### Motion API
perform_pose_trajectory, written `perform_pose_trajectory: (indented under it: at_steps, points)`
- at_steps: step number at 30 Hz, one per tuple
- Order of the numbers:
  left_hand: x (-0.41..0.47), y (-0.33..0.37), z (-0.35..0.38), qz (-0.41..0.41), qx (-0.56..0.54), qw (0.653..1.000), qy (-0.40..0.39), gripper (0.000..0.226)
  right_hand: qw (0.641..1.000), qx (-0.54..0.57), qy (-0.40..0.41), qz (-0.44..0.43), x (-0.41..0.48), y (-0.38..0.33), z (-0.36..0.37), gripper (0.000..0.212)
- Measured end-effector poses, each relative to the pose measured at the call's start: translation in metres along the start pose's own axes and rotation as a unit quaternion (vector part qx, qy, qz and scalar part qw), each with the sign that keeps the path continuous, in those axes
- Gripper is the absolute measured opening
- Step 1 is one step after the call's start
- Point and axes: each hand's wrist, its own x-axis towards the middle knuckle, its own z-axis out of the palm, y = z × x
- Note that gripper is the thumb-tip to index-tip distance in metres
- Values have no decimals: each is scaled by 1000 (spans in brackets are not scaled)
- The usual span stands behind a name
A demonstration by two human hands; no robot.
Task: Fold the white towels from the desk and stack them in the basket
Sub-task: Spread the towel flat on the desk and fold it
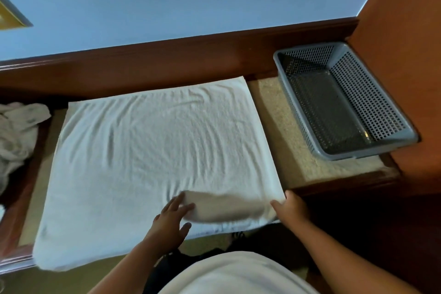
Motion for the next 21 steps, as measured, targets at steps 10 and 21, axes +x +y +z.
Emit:
perform_pose_trajectory:
  at_steps: [10,21]
  points:
    - [-53,-110,-16,-45,-83,996,6,48,996,-69,45,-45,-61,-68,35,39]
    - [-83,-192,-53,-12,-121,991,60,44,977,-11,-68,-203,-164,-164,158,51]
